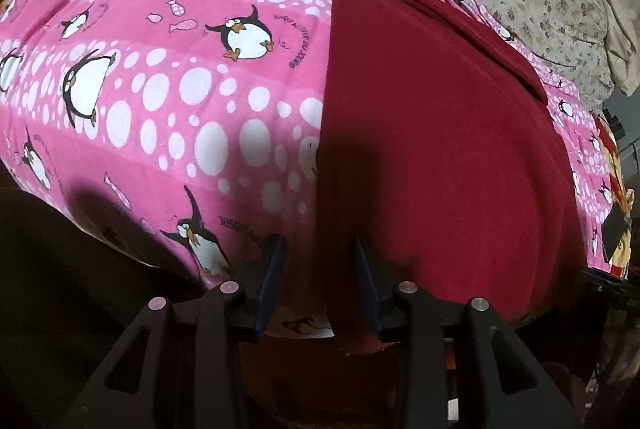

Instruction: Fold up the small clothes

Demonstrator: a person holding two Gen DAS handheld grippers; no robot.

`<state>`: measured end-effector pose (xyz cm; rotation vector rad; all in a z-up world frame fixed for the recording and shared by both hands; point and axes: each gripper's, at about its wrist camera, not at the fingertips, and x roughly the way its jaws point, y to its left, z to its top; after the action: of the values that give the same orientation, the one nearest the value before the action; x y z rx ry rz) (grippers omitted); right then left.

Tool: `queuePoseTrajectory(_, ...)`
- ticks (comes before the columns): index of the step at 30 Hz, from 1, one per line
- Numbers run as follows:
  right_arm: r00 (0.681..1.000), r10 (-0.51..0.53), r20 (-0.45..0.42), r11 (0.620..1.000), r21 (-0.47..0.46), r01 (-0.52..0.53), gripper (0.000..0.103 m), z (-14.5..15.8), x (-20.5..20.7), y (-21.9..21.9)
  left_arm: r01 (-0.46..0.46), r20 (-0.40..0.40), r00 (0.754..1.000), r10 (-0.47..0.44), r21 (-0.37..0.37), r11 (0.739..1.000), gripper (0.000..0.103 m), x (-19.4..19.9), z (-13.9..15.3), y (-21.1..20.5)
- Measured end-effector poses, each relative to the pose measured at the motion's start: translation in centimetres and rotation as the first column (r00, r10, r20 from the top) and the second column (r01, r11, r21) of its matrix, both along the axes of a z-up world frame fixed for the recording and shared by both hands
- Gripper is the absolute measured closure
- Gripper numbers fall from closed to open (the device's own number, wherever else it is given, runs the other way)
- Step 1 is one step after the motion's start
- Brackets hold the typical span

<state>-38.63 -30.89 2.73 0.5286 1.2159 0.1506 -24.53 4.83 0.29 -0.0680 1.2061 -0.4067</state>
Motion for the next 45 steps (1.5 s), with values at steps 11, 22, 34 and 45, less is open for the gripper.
queuePoseTrajectory(11,1.000,0.008,-0.008,1.000,0.010,-0.008,0.025,-0.1,0.6,0.5,0.022,0.006,1.000,-0.022,0.015,1.000,0.086,-0.5,-0.4,-1.0)
queuePoseTrajectory(22,1.000,0.029,-0.010,0.996,0.085,-0.028,0.023,-0.5,0.7,0.8,0.040,-0.022,0.999,-0.040,-0.022,0.999,0.086,-1.0,-0.9,-0.9)
queuePoseTrajectory(34,1.000,0.016,0.008,0.995,0.096,-0.017,0.069,-1.0,0.9,1.1,0.051,-0.048,0.997,-0.054,-0.072,0.996,0.103,-1.1,-1.0,-0.5)
queuePoseTrajectory(45,0.984,-0.027,0.178,0.964,0.265,-0.022,0.092,2.9,1.4,-0.6,0.052,0.011,0.999,-0.051,-0.253,0.966,0.103,-0.1,4.0,1.6)
